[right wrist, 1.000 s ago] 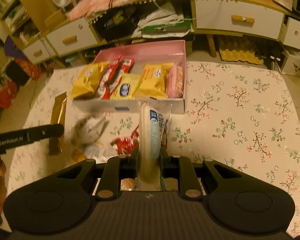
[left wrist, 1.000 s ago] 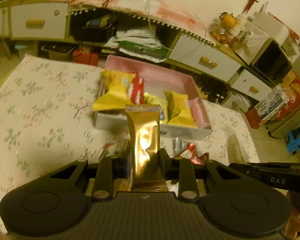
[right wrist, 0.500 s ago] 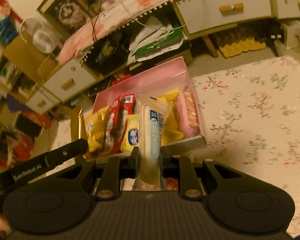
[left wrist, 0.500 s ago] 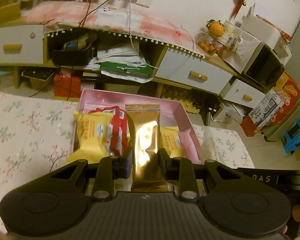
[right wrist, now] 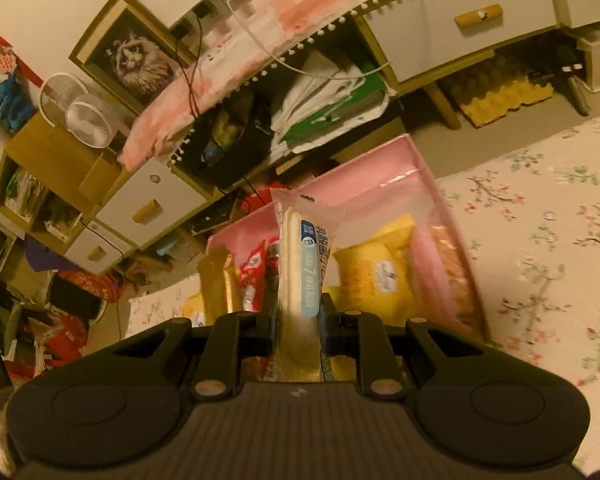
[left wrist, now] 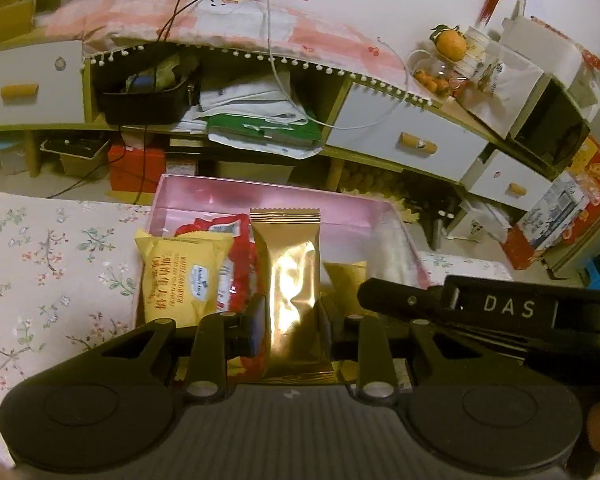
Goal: Organize snacks
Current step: 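Carry both snacks over the pink box and open both tools inside, then withdraw both tools from the box back toward the snack pile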
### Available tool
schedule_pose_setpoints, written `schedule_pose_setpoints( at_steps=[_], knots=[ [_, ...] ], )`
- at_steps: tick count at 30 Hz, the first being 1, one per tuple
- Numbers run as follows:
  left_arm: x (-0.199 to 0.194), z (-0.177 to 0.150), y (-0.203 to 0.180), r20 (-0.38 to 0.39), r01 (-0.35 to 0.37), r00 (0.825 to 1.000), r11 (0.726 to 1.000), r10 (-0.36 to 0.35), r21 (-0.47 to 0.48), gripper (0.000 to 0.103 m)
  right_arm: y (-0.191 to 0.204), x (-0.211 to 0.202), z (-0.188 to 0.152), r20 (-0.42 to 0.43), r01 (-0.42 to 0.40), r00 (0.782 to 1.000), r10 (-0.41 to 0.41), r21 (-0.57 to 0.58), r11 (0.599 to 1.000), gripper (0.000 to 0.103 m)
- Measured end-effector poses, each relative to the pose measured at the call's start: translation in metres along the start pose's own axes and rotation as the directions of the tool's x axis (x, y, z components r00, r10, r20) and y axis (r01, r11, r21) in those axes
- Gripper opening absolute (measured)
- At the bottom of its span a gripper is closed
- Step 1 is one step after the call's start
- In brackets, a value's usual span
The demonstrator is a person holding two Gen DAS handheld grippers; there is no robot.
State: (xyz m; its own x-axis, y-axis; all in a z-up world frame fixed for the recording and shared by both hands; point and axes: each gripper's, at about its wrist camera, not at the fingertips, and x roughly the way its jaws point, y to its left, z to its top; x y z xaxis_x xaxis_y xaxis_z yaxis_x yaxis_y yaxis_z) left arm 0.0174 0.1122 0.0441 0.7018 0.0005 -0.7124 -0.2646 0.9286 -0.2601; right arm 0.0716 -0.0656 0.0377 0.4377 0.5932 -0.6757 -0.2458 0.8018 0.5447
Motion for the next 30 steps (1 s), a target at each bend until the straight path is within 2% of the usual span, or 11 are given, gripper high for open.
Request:
schedule_pose_setpoints(
  at_steps=[2,6,10,19,22,28,30],
  knots=[
    [0.000,0.000,0.002,0.003,-0.010,1.000,1.000,0.010,-0.008,0.033,0.003,0.004,0.001,-0.002,-0.004,1.000,0.004,0.000,1.000,0.023],
    [-0.007,0.004,0.002,0.024,-0.017,1.000,1.000,0.017,-0.009,0.041,0.003,0.003,0.001,0.015,-0.001,1.000,0.001,0.008,1.000,0.034],
    [-0.014,0.007,0.001,0.033,-0.010,0.999,1.000,0.010,0.001,0.043,0.000,-0.005,0.006,0.022,0.002,1.000,-0.002,0.025,1.000,0.034],
    [-0.054,0.016,0.008,0.080,0.041,0.996,0.996,-0.035,-0.076,0.044,0.010,-0.027,0.010,-0.002,0.021,1.000,-0.021,0.002,1.000,0.034],
    [-0.066,0.012,0.010,0.072,0.027,0.997,0.996,-0.021,-0.083,0.046,0.015,-0.043,0.008,-0.001,0.021,1.000,-0.021,-0.023,1.000,0.034],
    [-0.092,-0.013,0.014,0.031,-0.029,0.999,0.998,0.031,-0.053,0.049,0.033,-0.079,0.001,-0.016,0.087,0.996,-0.089,-0.105,0.991,0.034],
    [-0.102,-0.021,0.016,0.017,-0.027,0.999,0.998,0.028,-0.058,0.050,0.037,-0.094,-0.005,-0.017,0.078,0.997,-0.081,-0.122,0.989,0.037]
  ],
)
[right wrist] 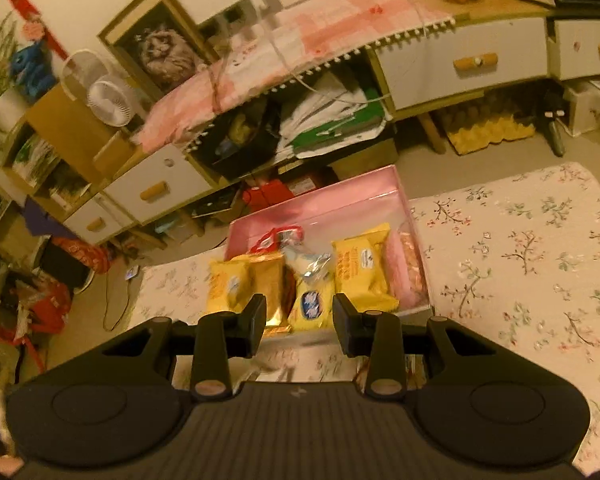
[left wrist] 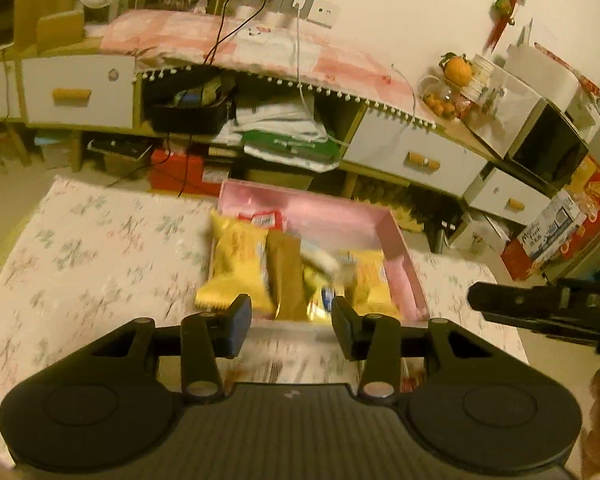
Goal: Organize snacks
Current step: 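Withdraw both tools from the box back toward the snack pile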
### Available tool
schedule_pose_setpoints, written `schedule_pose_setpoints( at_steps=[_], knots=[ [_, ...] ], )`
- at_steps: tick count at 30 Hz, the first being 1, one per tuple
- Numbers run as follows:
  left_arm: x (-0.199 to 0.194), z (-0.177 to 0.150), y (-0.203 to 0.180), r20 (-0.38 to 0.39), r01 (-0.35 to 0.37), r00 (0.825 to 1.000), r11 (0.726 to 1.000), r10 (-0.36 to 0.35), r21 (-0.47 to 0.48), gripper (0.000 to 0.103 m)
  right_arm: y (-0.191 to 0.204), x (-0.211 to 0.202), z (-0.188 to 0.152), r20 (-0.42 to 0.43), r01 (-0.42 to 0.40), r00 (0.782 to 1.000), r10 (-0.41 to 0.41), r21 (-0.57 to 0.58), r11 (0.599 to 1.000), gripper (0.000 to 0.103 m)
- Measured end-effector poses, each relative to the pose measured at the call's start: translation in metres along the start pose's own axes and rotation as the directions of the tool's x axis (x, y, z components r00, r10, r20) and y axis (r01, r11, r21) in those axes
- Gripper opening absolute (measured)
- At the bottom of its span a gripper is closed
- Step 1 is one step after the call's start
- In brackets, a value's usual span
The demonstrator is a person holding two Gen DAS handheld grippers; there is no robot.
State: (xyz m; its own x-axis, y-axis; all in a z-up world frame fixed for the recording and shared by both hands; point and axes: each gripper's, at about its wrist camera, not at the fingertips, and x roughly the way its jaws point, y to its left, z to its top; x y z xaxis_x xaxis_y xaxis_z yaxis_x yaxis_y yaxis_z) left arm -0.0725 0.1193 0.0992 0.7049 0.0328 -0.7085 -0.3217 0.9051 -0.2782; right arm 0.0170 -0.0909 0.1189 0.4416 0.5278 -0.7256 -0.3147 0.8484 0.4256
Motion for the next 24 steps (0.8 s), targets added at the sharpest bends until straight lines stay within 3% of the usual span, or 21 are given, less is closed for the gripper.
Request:
schedule_pose_setpoints(
  at_steps=[3,7,13,20,24],
  knots=[
    [-0.013,-0.010,0.001,-0.013,0.016,1.000,1.000,-0.016,-0.012,0.053,0.004,-0.018,-0.015,-0.023,-0.022,1.000,0.022,-0.005,1.000,0.042],
    [-0.030,-0.031,-0.004,-0.026,0.001,1.000,0.999,0.000,0.038,0.056,0.011,-0.033,-0.034,-0.047,0.007,0.999,-0.009,-0.043,0.999,0.046],
    [-0.031,-0.067,-0.011,-0.124,0.074,0.990,0.996,-0.067,0.048,0.065,0.007,-0.048,-0.054,-0.064,-0.003,0.998,-0.002,-0.082,0.997,0.051],
    [0.005,-0.096,-0.018,-0.243,-0.005,0.970,0.995,0.030,0.102,0.068,-0.011,-0.032,-0.061,-0.074,0.140,0.986,-0.151,-0.133,0.981,0.055],
    [0.019,-0.110,-0.021,-0.293,-0.003,0.956,0.995,0.032,0.100,0.071,-0.026,-0.030,-0.059,-0.093,0.134,0.986,-0.141,-0.079,0.988,0.055]
  ],
)
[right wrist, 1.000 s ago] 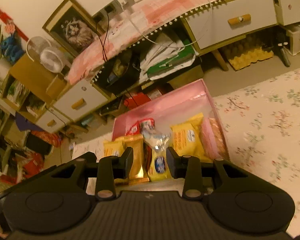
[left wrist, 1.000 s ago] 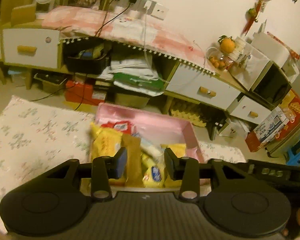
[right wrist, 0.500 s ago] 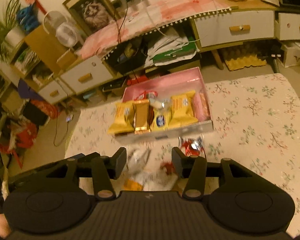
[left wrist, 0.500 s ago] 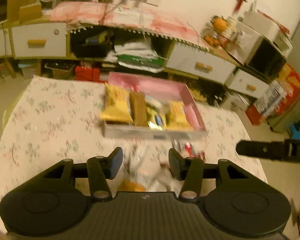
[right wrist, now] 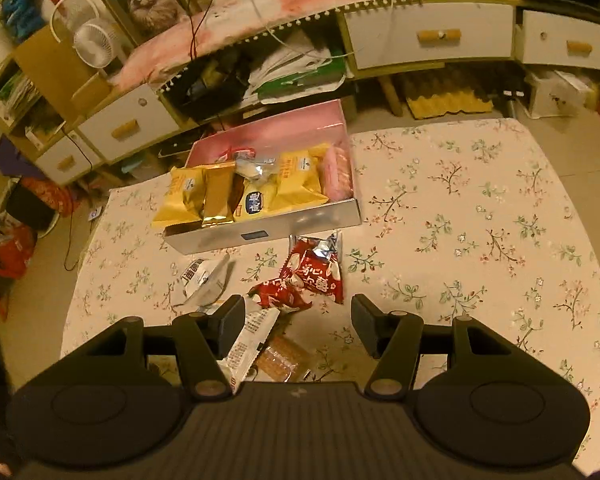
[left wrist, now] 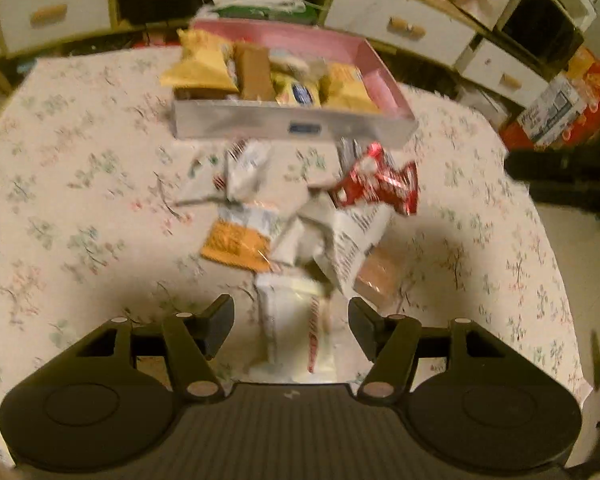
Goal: Organize snacks
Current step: 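Withdraw both tools from the box back toward the snack pile, then grasp the white Coconut Kernel bag with the left tool while the right tool grasps a brown pastry pack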
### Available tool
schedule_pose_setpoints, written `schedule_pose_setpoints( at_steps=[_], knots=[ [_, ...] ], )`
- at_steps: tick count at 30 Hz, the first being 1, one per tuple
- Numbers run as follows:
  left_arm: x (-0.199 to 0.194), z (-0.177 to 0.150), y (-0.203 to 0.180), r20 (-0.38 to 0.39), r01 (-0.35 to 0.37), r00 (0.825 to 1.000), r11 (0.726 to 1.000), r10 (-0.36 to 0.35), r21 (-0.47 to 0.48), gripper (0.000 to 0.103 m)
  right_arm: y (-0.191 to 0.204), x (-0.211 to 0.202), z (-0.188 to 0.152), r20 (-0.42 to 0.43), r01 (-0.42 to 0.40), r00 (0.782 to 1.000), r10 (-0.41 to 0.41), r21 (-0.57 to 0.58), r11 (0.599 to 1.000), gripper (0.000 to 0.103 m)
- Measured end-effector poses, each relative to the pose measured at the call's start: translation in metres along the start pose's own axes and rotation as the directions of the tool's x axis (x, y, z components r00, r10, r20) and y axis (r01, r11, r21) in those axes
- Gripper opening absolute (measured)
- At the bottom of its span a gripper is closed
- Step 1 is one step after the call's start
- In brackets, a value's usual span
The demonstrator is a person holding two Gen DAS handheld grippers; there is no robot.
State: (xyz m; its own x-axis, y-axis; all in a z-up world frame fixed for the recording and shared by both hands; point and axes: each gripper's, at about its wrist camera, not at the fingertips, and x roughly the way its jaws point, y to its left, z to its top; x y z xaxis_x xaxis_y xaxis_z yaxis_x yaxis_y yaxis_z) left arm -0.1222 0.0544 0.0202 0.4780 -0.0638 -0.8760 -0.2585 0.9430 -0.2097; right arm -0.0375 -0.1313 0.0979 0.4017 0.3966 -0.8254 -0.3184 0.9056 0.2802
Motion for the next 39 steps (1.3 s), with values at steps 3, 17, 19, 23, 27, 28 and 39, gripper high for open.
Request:
schedule_pose_setpoints(
  at_steps=[3,17,19,23,27,28,39],
  knots=[
    [0.012,-0.006,-0.009,-0.020,-0.022,1.000,0.999,0.023,0.032,0.078,0.005,-0.003,-0.002,0.009,-0.002,1.000,0.002,-0.033,0.999,0.056],
    [0.040,-0.017,-0.016,-0.044,-0.078,0.996,0.990,0.083,0.120,0.050,0.013,-0.006,-0.006,0.000,-0.020,1.000,0.020,-0.093,0.995,0.060],
    [0.034,-0.014,-0.015,-0.041,-0.052,0.998,0.993,0.057,0.103,0.049,0.011,-0.005,-0.006,-0.004,-0.022,1.000,0.022,-0.086,0.996,0.060],
    [0.017,-0.011,-0.014,-0.024,0.000,1.000,0.997,0.002,0.080,0.049,0.008,-0.001,-0.006,-0.019,-0.025,1.000,0.023,-0.080,0.997,0.060],
    [-0.007,-0.006,-0.012,0.024,0.041,0.999,0.997,-0.043,0.070,0.049,0.003,0.006,-0.008,-0.046,-0.039,0.998,0.037,-0.058,0.998,0.060],
    [-0.011,-0.003,-0.011,0.036,0.054,0.998,0.997,-0.056,0.060,0.049,0.003,0.007,-0.008,-0.047,-0.033,0.998,0.030,-0.061,0.998,0.060],
    [-0.053,0.022,0.025,0.173,0.127,0.979,0.988,-0.109,-0.092,0.049,0.028,0.044,-0.033,-0.173,-0.035,0.985,-0.020,-0.310,0.950,0.060]
  ],
)
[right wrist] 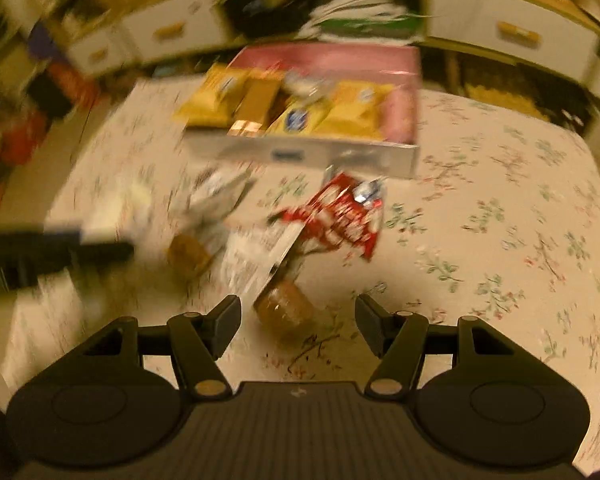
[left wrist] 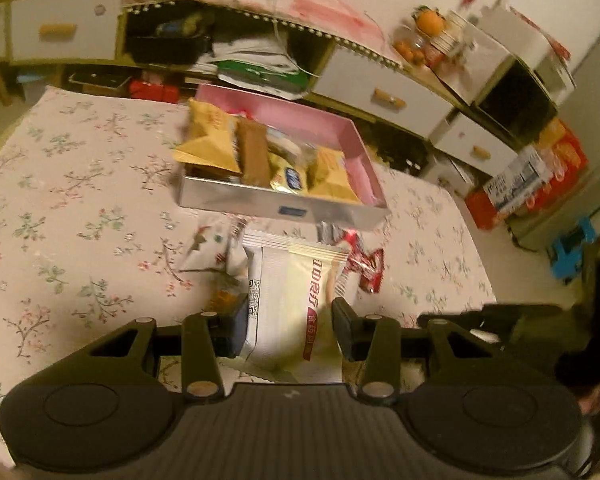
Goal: Organize snacks
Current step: 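Grasp the white Coconut Kernel bag with the left tool while the right tool grasps a brown pastry pack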
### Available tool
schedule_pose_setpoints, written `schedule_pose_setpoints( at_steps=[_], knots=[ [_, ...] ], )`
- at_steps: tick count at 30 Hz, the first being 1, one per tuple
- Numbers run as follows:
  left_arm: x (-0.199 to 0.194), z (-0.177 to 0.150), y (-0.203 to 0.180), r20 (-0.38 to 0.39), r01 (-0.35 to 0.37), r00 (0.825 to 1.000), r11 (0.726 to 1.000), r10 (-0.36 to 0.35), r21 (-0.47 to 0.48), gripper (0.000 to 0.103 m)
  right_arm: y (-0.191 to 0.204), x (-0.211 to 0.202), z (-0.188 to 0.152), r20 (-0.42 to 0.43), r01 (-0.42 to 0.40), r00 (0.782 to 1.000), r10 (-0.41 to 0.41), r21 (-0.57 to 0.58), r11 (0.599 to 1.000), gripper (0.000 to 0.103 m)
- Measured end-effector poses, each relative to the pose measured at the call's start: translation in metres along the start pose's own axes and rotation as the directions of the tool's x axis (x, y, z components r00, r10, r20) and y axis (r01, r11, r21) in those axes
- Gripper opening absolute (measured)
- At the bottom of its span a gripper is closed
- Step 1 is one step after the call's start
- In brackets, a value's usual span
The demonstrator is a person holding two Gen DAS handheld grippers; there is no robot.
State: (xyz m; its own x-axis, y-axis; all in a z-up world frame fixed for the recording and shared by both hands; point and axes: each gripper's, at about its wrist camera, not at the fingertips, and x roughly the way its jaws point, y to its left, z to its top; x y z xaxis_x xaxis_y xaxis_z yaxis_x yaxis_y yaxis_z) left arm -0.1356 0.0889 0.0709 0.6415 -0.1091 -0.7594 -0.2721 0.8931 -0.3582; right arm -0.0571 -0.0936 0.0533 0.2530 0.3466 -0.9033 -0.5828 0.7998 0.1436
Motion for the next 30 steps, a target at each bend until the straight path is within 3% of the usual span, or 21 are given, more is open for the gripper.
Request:
schedule_pose_setpoints(
  at_steps=[7,14,17,18,25,30],
  knots=[
    [-0.006,0.004,0.008,0.021,-0.009,1.000,0.999,0.010,-0.033,0.049,0.027,0.031,-0.013,-0.066,0.030,0.997,-0.046,-0.223,0.974,0.060],
    [-0.006,0.006,0.012,0.023,-0.014,1.000,0.999,0.015,-0.038,0.049,0.034,0.052,-0.018,-0.015,0.094,0.994,-0.104,-0.317,0.944,0.060],
    [-0.006,0.007,0.014,0.023,-0.017,1.000,0.999,0.018,-0.046,0.049,0.046,0.062,-0.026,-0.027,0.090,0.993,-0.112,-0.423,0.902,0.048],
    [-0.007,0.008,0.015,0.026,-0.018,0.999,0.999,0.020,-0.051,0.049,0.049,0.061,-0.027,-0.030,0.076,0.995,-0.099,-0.440,0.895,0.036],
    [-0.013,0.010,0.020,0.043,-0.024,0.999,0.997,0.027,-0.068,0.049,0.054,0.033,-0.014,-0.065,-0.021,0.998,-0.001,-0.345,0.939,0.032],
    [-0.012,0.009,0.018,0.043,-0.034,0.998,0.998,0.037,-0.059,0.049,0.049,0.012,-0.015,-0.051,-0.019,0.999,0.004,-0.301,0.953,0.032]
  ],
)
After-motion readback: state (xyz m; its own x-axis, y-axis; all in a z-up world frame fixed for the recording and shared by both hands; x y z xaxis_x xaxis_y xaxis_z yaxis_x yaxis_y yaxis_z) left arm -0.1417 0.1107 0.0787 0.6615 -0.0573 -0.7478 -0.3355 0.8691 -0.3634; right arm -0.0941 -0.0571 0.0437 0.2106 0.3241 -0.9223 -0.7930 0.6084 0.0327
